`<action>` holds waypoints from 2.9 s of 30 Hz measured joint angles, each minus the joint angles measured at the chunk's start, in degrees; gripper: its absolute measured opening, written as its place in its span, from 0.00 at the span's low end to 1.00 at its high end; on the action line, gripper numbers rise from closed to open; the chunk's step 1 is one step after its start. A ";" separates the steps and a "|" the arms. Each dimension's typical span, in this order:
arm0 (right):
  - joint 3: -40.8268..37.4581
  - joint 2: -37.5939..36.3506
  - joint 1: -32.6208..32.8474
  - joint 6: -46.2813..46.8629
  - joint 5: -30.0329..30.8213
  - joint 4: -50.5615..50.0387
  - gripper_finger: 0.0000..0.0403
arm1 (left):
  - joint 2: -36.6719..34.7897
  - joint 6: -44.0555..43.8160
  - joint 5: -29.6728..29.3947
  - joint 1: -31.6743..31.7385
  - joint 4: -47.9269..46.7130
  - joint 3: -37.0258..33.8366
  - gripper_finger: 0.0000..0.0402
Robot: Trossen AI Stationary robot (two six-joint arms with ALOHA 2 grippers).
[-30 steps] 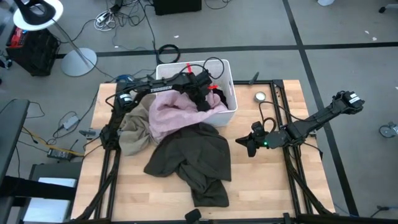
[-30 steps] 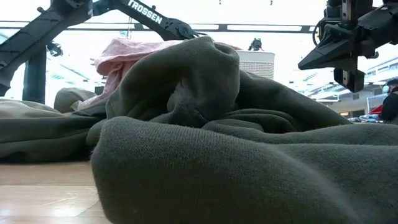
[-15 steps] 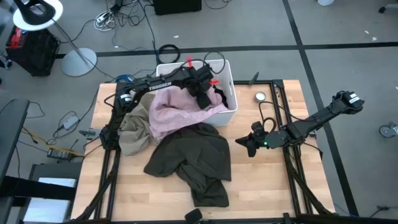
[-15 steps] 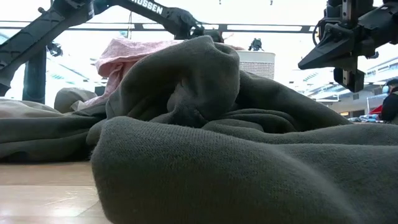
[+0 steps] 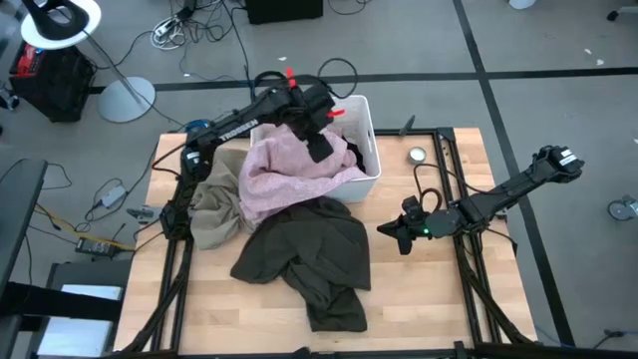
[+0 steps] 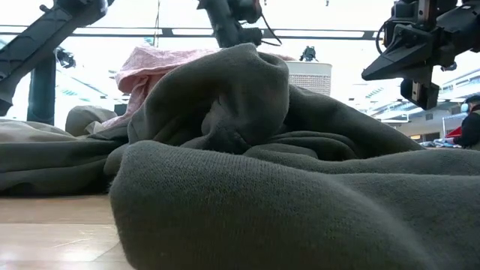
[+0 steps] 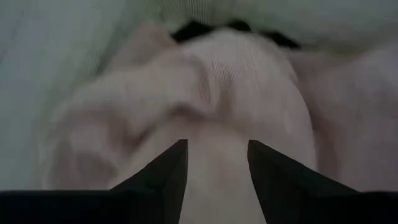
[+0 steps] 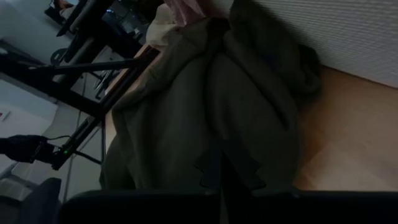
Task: Sort clothes
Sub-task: Put the pink shirt into the white laundry bin
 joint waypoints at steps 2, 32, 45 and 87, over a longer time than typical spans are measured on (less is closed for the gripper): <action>0.00 0.00 0.00 -0.67 -0.02 0.07 0.00 | -1.81 -0.51 0.21 -0.27 -2.90 -0.46 0.43; 0.02 -0.02 -0.02 -7.17 -2.86 1.18 0.01 | -31.49 -21.06 -30.66 -23.10 -12.25 -7.39 0.43; 0.02 -0.02 -0.02 -7.50 -4.73 2.40 0.01 | -52.98 -50.63 -36.83 -37.19 3.64 -50.66 0.43; 0.02 0.00 -0.15 -5.85 -4.94 2.32 0.01 | -56.55 -54.46 -41.52 -40.86 40.85 -96.83 0.29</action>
